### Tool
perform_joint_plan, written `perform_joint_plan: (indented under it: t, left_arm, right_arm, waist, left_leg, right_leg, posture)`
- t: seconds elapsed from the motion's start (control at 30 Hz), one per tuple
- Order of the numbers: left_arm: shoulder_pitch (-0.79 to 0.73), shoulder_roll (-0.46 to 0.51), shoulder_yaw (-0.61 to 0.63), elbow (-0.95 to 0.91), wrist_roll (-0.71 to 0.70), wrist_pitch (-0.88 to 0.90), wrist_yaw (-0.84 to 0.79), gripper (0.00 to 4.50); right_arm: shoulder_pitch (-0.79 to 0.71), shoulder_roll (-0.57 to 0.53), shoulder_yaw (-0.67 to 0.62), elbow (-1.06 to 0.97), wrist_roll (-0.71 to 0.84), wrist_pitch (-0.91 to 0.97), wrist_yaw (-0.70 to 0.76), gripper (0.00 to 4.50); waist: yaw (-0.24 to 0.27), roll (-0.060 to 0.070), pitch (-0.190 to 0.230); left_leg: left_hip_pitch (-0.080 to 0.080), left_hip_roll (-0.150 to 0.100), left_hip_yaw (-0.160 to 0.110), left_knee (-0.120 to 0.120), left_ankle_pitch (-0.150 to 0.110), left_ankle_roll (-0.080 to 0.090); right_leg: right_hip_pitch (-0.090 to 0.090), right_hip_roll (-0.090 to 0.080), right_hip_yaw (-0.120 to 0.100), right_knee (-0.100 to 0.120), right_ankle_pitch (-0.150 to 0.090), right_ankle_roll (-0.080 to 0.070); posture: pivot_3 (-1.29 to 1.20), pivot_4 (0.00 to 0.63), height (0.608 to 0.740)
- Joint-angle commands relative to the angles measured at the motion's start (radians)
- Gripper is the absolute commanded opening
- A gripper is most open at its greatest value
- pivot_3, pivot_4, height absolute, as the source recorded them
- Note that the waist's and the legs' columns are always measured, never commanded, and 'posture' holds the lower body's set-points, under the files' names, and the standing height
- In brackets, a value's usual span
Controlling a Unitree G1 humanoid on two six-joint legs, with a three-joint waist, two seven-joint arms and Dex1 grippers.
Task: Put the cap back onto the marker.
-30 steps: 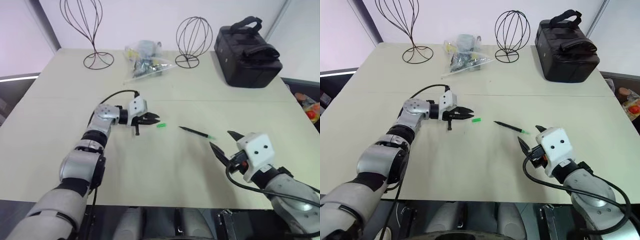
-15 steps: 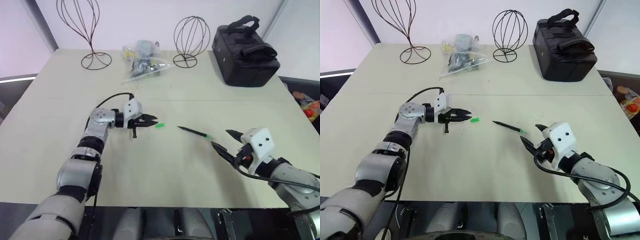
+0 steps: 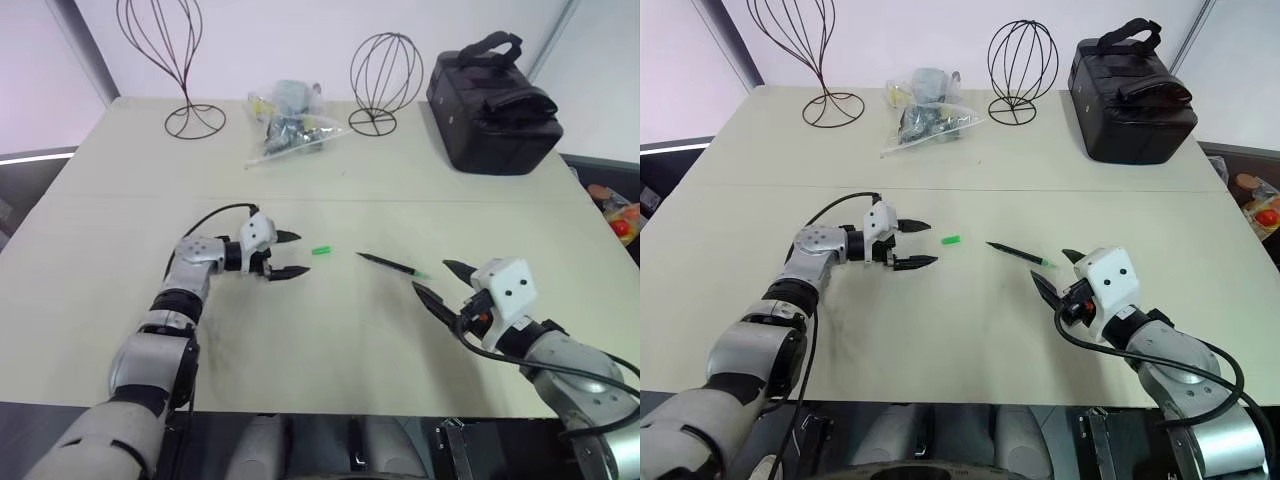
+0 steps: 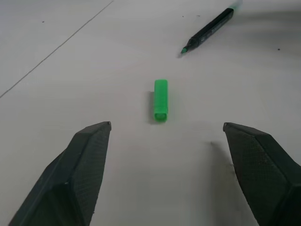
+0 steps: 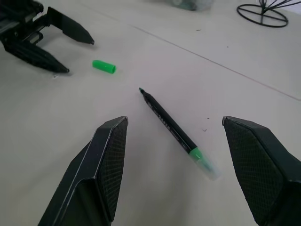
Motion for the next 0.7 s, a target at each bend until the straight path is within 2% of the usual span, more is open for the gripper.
perform_joint_plan:
  t: [0.03,0.47,0.57,0.7]
  left_arm:
    - [-0.016,-0.034,-0.026,0.018,0.027,-0.023,0.059,3.96]
    - [-0.052,-0.071,-0.051,0.099,0.076,-0.054,0.146,3.96]
    - [-0.058,-0.075,-0.053,0.108,0.083,-0.053,0.156,3.08]
    - [-0.062,-0.081,-0.054,0.118,0.081,-0.044,0.161,1.10]
  right_arm:
    - [-0.004,0.012,0.002,-0.048,-0.008,-0.001,-0.023,3.29]
    - [0.020,0.036,0.018,-0.097,-0.027,0.018,-0.071,3.29]
    - [0.025,0.038,0.019,-0.101,-0.029,0.019,-0.075,3.29]
    - [0.030,0.042,0.018,-0.104,-0.033,0.018,-0.082,3.29]
  waist:
    - [0.000,0.000,0.000]
    - [0.003,0.000,0.000]
    - [0.004,0.000,0.000]
    - [0.002,0.000,0.000]
  left_leg:
    - [0.000,0.000,0.000,0.000,0.000,0.000]
    - [0.001,-0.001,0.000,0.000,0.000,0.000]
    - [0.001,-0.001,0.000,0.000,0.000,0.000]
    - [0.002,-0.001,0.000,0.000,0.000,0.000]
  right_leg:
    - [0.000,0.000,0.000,0.000,0.000,0.000]
    - [0.001,0.000,0.000,0.000,0.000,0.000]
    - [0.002,0.000,0.000,0.000,0.000,0.000]
    - [0.002,0.000,0.000,0.000,0.000,0.001]
  posture:
    - [0.00,0.150,0.740]
    - [0.00,0.150,0.740]
    - [0.00,0.150,0.740]
    - [0.00,0.150,0.740]
